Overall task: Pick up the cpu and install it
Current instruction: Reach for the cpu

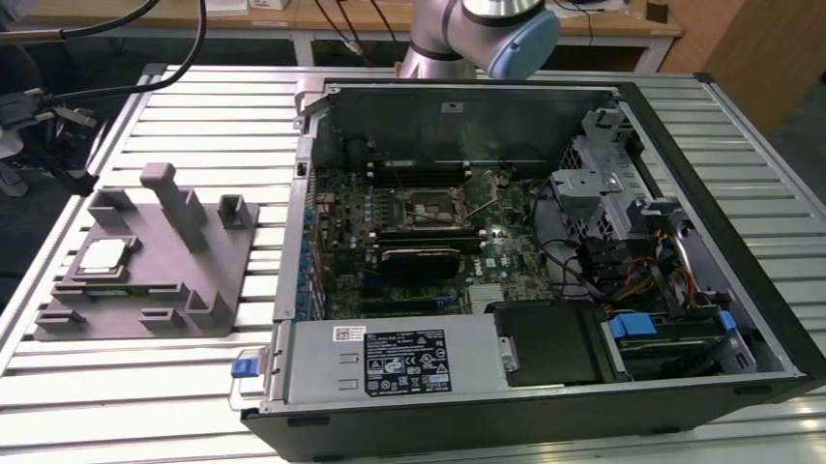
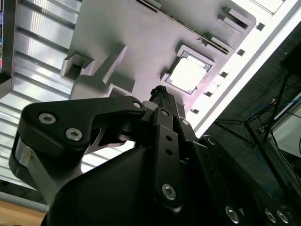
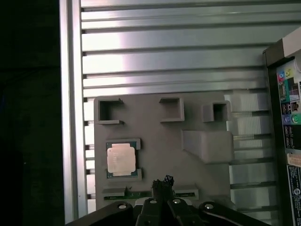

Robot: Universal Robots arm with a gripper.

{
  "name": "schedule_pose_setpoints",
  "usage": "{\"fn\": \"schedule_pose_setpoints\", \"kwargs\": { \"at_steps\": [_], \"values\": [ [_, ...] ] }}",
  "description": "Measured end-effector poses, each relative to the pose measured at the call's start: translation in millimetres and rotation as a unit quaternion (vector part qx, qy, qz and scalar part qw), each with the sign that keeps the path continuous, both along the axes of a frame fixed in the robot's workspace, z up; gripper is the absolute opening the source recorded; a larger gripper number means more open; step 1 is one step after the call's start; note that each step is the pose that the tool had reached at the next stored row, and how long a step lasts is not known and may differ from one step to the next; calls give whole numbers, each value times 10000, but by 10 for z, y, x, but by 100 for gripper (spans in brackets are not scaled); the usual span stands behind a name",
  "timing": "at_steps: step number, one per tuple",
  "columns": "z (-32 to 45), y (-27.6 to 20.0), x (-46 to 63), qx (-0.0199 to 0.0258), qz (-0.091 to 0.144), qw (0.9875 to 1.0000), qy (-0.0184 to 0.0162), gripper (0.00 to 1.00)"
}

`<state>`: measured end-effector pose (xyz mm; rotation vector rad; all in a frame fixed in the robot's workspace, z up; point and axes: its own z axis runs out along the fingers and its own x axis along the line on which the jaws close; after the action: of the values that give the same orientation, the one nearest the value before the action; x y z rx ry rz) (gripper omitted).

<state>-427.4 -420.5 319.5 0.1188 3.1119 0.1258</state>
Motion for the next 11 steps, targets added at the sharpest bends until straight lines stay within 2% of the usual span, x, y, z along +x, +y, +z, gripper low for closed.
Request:
{"fn": "schedule_pose_setpoints", "kwargs": {
  "at_steps": [5, 11],
  "values": [
    [-52, 71, -52, 0, 0, 10000, 0, 11],
    [-70, 80, -63, 0, 0, 10000, 1, 11]
  ]
}}
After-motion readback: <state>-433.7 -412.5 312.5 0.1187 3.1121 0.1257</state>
